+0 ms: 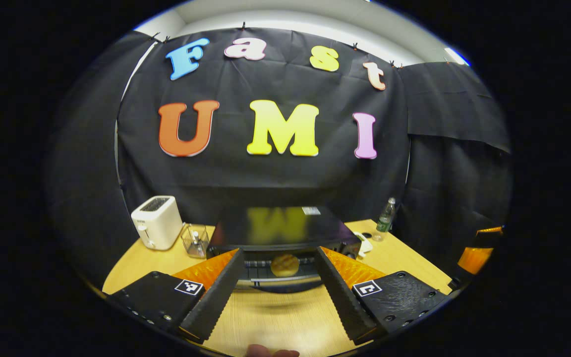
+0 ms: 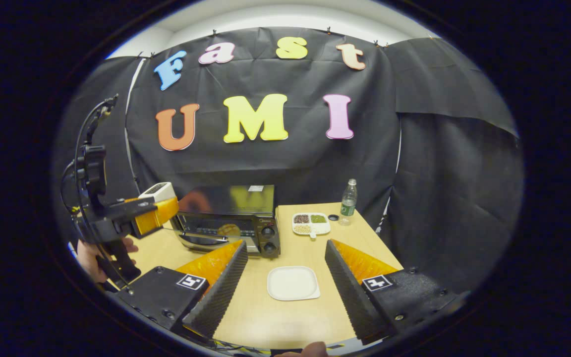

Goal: Open the electric oven with the left hand, put the food in, and close the electric oven.

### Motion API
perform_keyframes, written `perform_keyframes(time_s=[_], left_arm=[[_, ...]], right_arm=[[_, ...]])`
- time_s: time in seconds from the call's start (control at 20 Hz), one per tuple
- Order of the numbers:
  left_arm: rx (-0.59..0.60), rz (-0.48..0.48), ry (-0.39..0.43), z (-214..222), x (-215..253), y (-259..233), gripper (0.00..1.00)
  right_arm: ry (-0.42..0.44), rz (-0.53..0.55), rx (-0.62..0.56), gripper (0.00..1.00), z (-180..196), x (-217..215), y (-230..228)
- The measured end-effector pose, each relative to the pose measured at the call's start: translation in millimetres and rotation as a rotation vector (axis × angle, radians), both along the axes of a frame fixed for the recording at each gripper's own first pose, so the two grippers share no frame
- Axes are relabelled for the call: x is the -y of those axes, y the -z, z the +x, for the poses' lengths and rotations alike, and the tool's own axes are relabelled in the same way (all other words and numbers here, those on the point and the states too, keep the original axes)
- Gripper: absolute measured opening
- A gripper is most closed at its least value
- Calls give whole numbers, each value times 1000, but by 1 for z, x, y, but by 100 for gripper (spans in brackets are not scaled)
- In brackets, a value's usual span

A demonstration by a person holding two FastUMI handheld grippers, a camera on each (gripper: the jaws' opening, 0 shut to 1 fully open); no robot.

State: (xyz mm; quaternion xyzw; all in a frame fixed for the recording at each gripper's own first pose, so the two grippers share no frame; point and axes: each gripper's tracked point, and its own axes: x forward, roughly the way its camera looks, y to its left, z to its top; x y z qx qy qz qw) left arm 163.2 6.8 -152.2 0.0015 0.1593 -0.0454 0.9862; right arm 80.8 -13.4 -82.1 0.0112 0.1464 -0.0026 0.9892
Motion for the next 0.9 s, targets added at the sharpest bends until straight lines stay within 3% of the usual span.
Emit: perform_keyframes(time_s=[0.2, 0.4, 0.65, 0.9], left_arm=[[-135, -10, -2, -2, 6, 75, 94], [-217, -1, -8, 22, 15, 123, 95], [-196, 16, -39, 49, 17, 113, 95], [-129, 27, -100, 56, 13, 74, 95]], right_arm=[[12, -12, -43, 100, -12, 5, 15], [75, -39, -80, 100, -25, 40, 22], [95, -16, -110, 100, -6, 76, 30], [-18, -10, -77, 100, 42, 75, 19]])
